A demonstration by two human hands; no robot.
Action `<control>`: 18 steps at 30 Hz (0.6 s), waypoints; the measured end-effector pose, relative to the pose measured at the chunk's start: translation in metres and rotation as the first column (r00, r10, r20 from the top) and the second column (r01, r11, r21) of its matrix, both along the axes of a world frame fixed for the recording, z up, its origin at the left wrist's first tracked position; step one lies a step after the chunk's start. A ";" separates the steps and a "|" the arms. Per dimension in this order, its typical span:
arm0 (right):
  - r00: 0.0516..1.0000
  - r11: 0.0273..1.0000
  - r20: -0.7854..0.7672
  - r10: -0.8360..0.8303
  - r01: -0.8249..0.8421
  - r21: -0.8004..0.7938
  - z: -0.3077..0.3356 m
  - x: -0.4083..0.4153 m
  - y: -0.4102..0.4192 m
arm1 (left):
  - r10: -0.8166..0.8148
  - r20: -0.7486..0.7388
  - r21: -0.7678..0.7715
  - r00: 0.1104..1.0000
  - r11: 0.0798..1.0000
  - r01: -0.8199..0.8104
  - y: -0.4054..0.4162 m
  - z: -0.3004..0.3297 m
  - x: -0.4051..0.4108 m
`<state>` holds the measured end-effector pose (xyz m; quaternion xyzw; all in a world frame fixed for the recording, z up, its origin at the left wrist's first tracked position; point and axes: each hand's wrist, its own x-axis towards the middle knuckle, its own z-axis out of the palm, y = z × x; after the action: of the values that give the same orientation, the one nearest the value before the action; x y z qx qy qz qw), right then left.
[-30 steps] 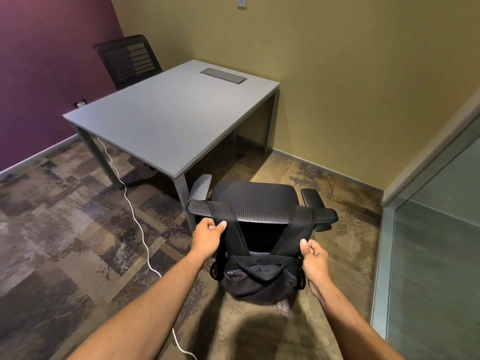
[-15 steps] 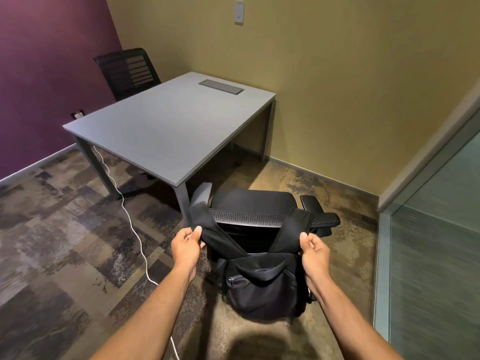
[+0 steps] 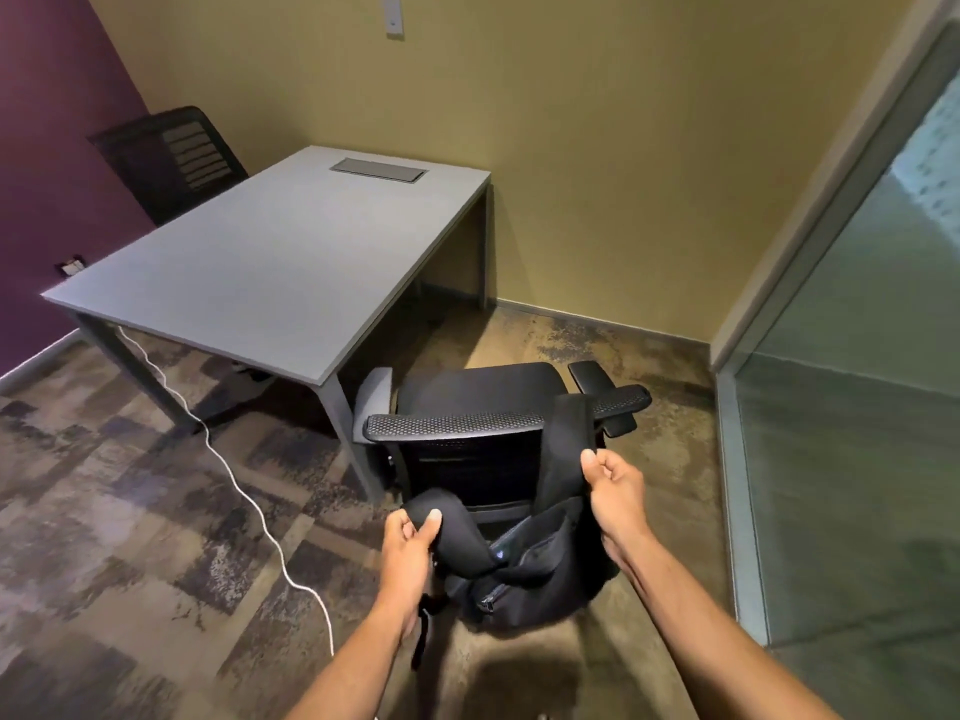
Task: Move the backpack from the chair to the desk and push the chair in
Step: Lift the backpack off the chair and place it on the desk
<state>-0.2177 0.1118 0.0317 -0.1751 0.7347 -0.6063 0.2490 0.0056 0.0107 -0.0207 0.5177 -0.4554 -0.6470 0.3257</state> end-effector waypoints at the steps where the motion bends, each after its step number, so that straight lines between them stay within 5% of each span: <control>1: 1.000 1.000 -0.011 -0.009 0.009 -0.011 0.004 0.000 0.002 | -0.064 -0.050 0.013 0.997 0.998 0.065 0.003 -0.002 -0.003; 5: 0.996 0.998 -0.078 -0.039 0.035 -0.049 0.026 -0.007 0.013 | -0.344 -0.077 -0.043 0.936 0.939 0.341 0.015 -0.008 -0.014; 11: 0.986 0.979 -0.056 -0.158 0.149 -0.137 0.058 -0.025 0.034 | -0.668 0.106 -0.252 0.737 0.699 0.669 0.042 -0.022 -0.033; 14: 0.978 0.964 -0.031 -0.207 0.199 -0.179 0.076 -0.038 0.044 | -0.578 0.342 -0.387 0.741 0.631 0.672 0.049 -0.020 -0.043; 18: 0.966 0.950 -0.031 -0.256 0.246 -0.190 0.092 -0.064 0.061 | -0.443 0.443 -0.431 0.780 0.658 0.618 0.053 -0.012 -0.073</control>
<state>-0.2818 0.1730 0.1232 -0.1190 0.6982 -0.6934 0.1323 -0.0670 0.0636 -0.0327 0.3337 -0.7984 -0.4668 0.1824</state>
